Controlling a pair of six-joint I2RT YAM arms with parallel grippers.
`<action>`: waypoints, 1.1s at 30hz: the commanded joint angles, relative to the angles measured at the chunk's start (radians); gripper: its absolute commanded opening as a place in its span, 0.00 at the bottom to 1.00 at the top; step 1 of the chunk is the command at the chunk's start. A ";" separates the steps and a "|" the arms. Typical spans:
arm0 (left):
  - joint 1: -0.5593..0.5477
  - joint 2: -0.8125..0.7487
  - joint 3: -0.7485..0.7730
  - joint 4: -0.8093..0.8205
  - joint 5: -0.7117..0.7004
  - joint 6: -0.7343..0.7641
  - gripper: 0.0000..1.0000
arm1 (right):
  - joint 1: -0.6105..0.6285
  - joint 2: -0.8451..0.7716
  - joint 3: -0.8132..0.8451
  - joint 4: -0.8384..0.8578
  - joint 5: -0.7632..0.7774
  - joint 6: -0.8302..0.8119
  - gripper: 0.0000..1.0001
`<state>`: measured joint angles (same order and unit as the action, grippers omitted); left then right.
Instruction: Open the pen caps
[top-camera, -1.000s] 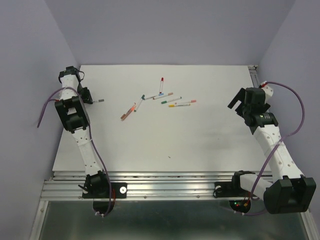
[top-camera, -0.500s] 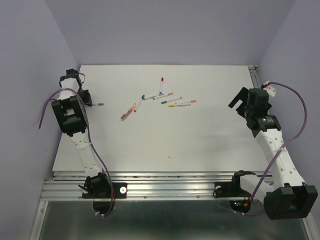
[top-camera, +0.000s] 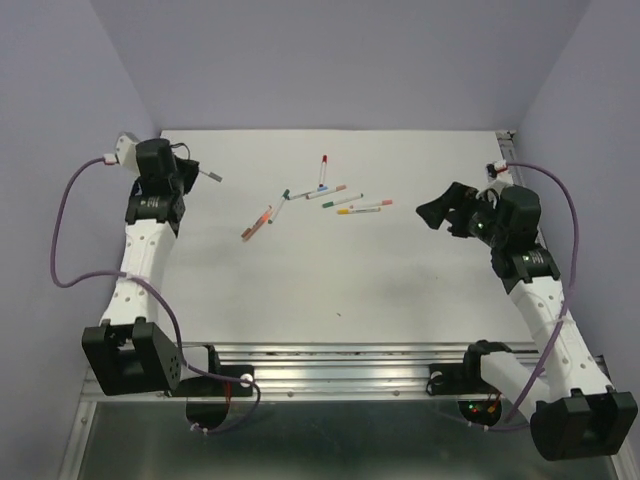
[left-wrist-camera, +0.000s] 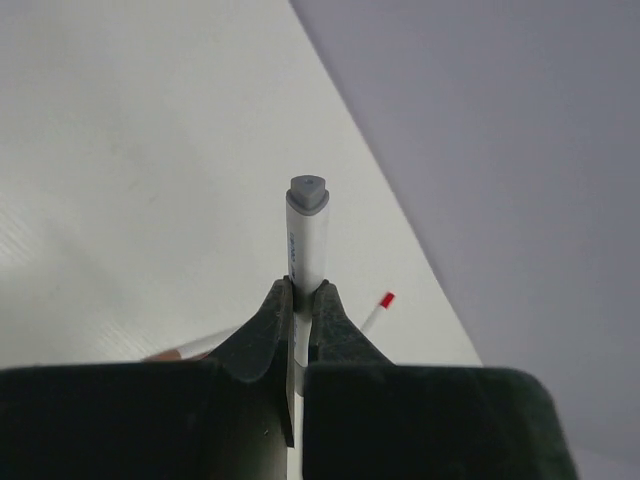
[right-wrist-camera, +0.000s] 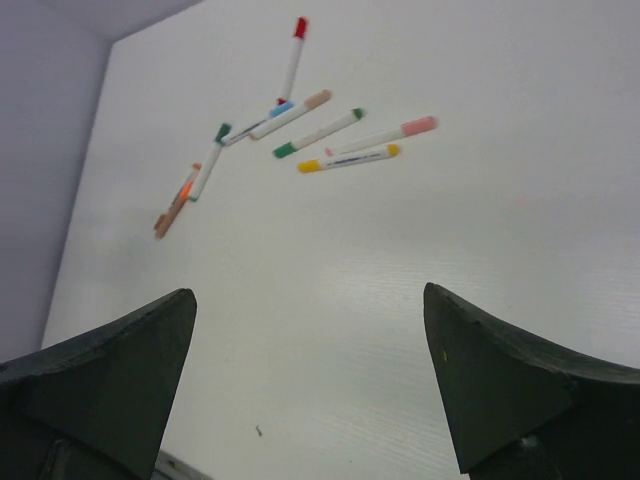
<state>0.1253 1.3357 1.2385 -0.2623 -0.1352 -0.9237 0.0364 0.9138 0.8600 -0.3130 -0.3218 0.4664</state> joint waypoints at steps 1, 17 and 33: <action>-0.206 -0.033 -0.126 0.179 0.080 0.117 0.00 | 0.141 -0.001 -0.029 0.189 -0.341 -0.054 1.00; -0.691 -0.142 -0.410 0.488 0.261 0.062 0.00 | 0.691 0.252 -0.001 0.242 -0.051 -0.166 1.00; -0.800 -0.187 -0.475 0.614 0.241 -0.026 0.00 | 0.727 0.329 -0.018 0.365 0.049 -0.178 0.83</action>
<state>-0.6670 1.1828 0.7597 0.2813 0.1131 -0.9245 0.7536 1.2469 0.8360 -0.0383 -0.2939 0.3023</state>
